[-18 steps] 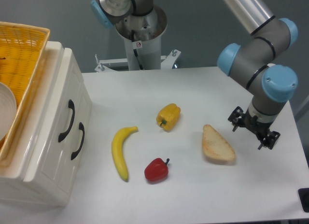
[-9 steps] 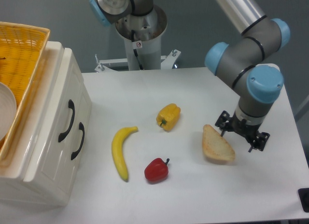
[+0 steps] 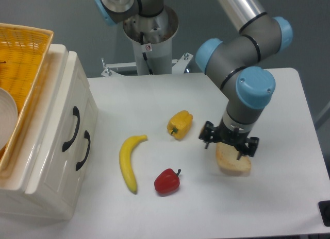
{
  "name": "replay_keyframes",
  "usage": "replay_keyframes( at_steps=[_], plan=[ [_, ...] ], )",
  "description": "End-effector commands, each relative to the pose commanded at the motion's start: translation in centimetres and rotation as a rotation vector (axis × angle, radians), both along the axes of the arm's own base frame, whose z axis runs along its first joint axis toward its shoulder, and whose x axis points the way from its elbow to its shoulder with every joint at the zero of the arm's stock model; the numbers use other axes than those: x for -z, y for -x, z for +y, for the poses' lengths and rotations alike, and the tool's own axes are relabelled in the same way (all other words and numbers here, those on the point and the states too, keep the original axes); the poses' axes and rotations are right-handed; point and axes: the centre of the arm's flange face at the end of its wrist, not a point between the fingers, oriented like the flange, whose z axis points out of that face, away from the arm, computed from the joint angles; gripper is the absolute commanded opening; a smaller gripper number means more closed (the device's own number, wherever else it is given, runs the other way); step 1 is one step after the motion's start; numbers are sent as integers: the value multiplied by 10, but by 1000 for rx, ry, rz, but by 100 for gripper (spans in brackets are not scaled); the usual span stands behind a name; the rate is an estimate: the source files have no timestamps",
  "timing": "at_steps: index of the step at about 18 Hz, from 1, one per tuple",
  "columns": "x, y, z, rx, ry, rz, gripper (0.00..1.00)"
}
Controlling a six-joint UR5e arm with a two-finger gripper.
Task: Slide open the top white drawer
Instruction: 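Move the gripper over the yellow pepper toward the drawer unit's handle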
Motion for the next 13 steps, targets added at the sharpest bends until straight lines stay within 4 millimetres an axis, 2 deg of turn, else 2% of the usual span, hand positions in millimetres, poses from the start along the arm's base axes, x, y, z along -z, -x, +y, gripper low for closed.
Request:
replay_keyframes(
  at_steps=[2, 3, 6, 13],
  plan=[
    [-20, -29, 2, 21, 8, 27, 100],
    [-28, -37, 1, 22, 17, 40, 100],
    [-48, -67, 17, -32, 26, 67, 100],
    [-57, -143, 71, -95, 45, 13, 100]
  ],
)
